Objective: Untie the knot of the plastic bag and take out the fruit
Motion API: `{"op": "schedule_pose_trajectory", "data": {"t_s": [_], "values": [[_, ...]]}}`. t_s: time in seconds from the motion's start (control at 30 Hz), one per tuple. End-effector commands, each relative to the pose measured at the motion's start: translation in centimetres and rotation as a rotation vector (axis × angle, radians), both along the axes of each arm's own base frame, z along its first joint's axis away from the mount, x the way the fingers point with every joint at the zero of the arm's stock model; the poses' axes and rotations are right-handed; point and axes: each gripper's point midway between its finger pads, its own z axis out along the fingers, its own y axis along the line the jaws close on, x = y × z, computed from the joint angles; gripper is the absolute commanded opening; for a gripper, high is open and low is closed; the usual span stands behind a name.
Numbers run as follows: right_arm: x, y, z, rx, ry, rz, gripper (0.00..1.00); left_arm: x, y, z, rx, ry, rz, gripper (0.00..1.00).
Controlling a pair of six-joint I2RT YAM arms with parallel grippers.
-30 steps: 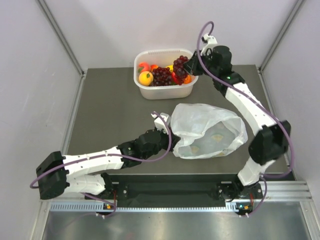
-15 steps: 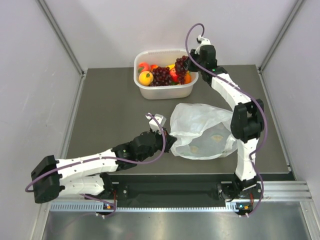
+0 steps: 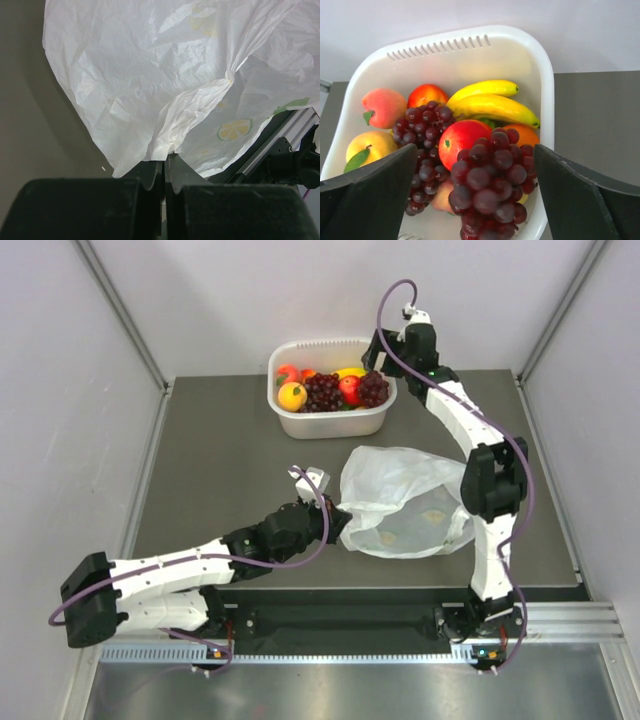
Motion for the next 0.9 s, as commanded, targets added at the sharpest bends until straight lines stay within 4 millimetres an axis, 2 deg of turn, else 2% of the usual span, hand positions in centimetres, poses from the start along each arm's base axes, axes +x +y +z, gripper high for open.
{"op": "schedule_pose_trajectory", "data": {"t_s": [0.0, 0.03, 0.07, 0.1, 0.13, 0.17, 0.2, 0.23, 0.27, 0.3, 0.33, 0.37, 0.4, 0.43, 0.47, 0.5, 0.53, 0.57, 0.6, 0.63, 0.67, 0.7, 0.73, 0.77, 0.8, 0.83, 0.87], "values": [[-1.9, -0.6, 6.2, 0.018, -0.104, 0.031, 1.0, 0.4, 0.3, 1.7, -0.038, -0.029, 0.023, 0.0], [-3.0, -0.8, 8.2, 0.023, -0.136, 0.036, 1.0, 0.5, 0.3, 1.8, -0.04, -0.03, 0.024, 0.0], [-3.8, -1.1, 7.7, 0.018, -0.128, 0.039, 1.0, 0.4, 0.3, 1.7, -0.038, -0.027, 0.023, 0.0], [-4.6, -1.3, 8.4, 0.022, -0.14, 0.04, 1.0, 0.4, 0.2, 1.7, -0.041, -0.027, 0.022, 0.0], [-6.4, -1.9, 11.4, 0.03, -0.195, 0.041, 1.0, 0.3, 0.1, 1.8, -0.044, -0.025, 0.018, 0.0], [-7.4, -2.1, 10.2, 0.023, -0.175, 0.045, 1.0, 0.4, 0.1, 1.8, -0.044, -0.025, 0.018, 0.0], [-8.6, -2.1, 10.6, 0.016, -0.183, 0.066, 1.0, 0.4, 0.1, 1.9, -0.049, -0.026, 0.018, 0.0], [-10.5, -2.6, 12.7, 0.02, -0.218, 0.076, 1.0, 0.4, -0.1, 2.2, -0.056, -0.027, 0.014, 0.0], [-11.7, -2.6, 11.4, 0.011, -0.185, 0.096, 1.0, 0.4, -0.1, 2.4, -0.06, -0.029, 0.016, 0.0], [-13.0, -2.8, 11.0, -0.002, -0.16, 0.112, 1.0, 0.4, -0.2, 2.6, -0.067, -0.031, 0.013, 0.0], [-15.1, -3.1, 12.5, 0.002, -0.185, 0.129, 1.0, 0.5, -0.3, 3.0, -0.074, -0.039, 0.012, 0.0], [-16.4, -3.1, 10.9, -0.009, -0.147, 0.145, 0.99, 0.6, -0.4, 3.2, -0.073, -0.044, 0.012, 0.0], [-17.9, -3.2, 10.1, -0.018, -0.11, 0.16, 0.98, 0.6, -0.5, 3.4, -0.076, -0.047, 0.012, 0.0], [-20.0, -3.6, 11.5, -0.015, -0.139, 0.177, 0.96, 0.7, -0.6, 3.9, -0.082, -0.053, 0.013, 0.0], [-21.5, -3.5, 9.4, -0.022, -0.092, 0.2, 0.92, 0.8, -0.6, 4.0, -0.077, -0.061, 0.012, 0.0], [-22.9, -3.3, 9.1, -0.018, -0.084, 0.228, 0.9, 0.8, -0.6, 4.1, -0.079, -0.063, 0.017, 0.0], [-25.2, -3.7, 9.8, -0.011, -0.102, 0.244, 0.84, 1.0, -0.6, 4.4, -0.077, -0.07, 0.021, 0.0], [-27.0, -3.2, 7.8, -0.011, -0.059, 0.299, 0.8, 1.0, -0.7, 4.6, -0.082, -0.074, 0.021, 0.0], [-28.3, -3.2, 7.4, -0.016, -0.056, 0.33, 0.75, 1.2, -0.7, 4.8, -0.083, -0.077, 0.027, 0.0], [-30.5, -3.5, 7.8, -0.012, -0.068, 0.36, 0.69, 1.2, -0.8, 5.1, -0.087, -0.081, 0.025, 0.0], [-31.8, -3.4, 6.1, -0.014, -0.037, 0.393, 0.45, 1.2, -0.9, 5.3, -0.087, -0.087, 0.022, 0.0], [-33.4, -3.1, 5.8, -0.008, -0.035, 0.448, 0.28, 1.3, -1.0, 5.6, -0.092, -0.092, 0.02, 0.0], [-35.3, -3.3, 6.6, -0.002, -0.078, 0.475, 0.1, 1.4, -1.2, 5.9, -0.093, -0.099, 0.021, 0.0], [-37.2, -2.9, 5.3, 0.01, -0.056, 0.544, 0.0, 1.4, -1.2, 6.1, -0.095, -0.103, 0.02, 0.0], [-38.2, -2.9, 5.2, 0.001, -0.084, 0.581, 0.0, 1.6, -1.3, 6.3, -0.095, -0.106, 0.027, 0.0], [-39.9, -3.2, 6.0, 0.002, -0.148, 0.6, 0.0, 1.8, -1.4, 6.1, -0.088, -0.104, 0.032, 0.0], [-40.5, -3.3, 4.8, 0.002, -0.141, 0.61, 0.0, 1.8, -1.6, 6.0, -0.086, -0.103, 0.029, 0.0]]}}
